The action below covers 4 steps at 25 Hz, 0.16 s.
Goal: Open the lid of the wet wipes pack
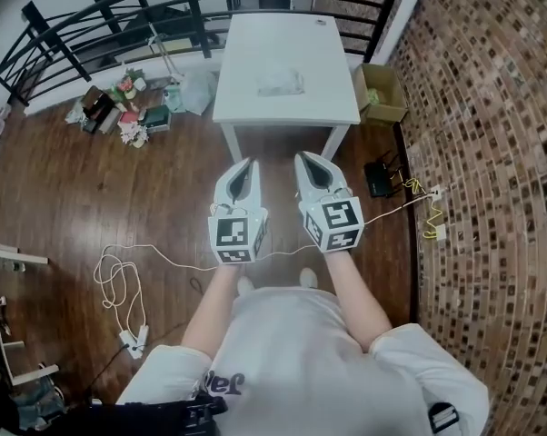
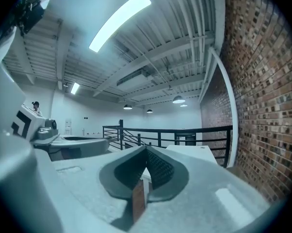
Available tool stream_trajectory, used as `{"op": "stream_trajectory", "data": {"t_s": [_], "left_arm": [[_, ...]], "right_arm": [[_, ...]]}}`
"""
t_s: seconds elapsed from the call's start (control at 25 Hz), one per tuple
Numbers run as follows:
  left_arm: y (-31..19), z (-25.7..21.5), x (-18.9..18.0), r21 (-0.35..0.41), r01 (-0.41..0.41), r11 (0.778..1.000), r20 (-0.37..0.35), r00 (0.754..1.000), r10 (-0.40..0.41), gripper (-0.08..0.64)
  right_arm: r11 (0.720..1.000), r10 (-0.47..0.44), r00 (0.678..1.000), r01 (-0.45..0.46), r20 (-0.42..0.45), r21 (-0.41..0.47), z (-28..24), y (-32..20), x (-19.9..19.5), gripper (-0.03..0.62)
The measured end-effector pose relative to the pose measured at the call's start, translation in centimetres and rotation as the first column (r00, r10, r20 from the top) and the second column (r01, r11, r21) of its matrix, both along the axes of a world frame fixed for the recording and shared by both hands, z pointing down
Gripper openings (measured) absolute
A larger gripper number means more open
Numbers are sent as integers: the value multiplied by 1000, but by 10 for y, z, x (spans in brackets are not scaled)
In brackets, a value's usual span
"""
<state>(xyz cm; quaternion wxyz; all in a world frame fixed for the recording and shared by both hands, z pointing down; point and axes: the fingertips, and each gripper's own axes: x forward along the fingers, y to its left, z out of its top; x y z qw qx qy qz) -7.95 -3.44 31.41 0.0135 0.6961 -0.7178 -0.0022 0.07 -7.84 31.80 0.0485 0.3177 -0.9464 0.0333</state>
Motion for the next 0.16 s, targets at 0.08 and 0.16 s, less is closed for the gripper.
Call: {"op": "stream_trajectory", "data": {"t_s": [0.08,0.16], "left_arm": [[5,2,-6,-6,-1,1000,-1,1000,1,17],[10,4,-14,-12,-1,1000,0,1000,1,17]], "right_arm": [[1000,1,1000,-2,-9,-8,3,3,-5,-9],[1000,-2,1000,2,-16,-12,5,8,-12,-9]]}}
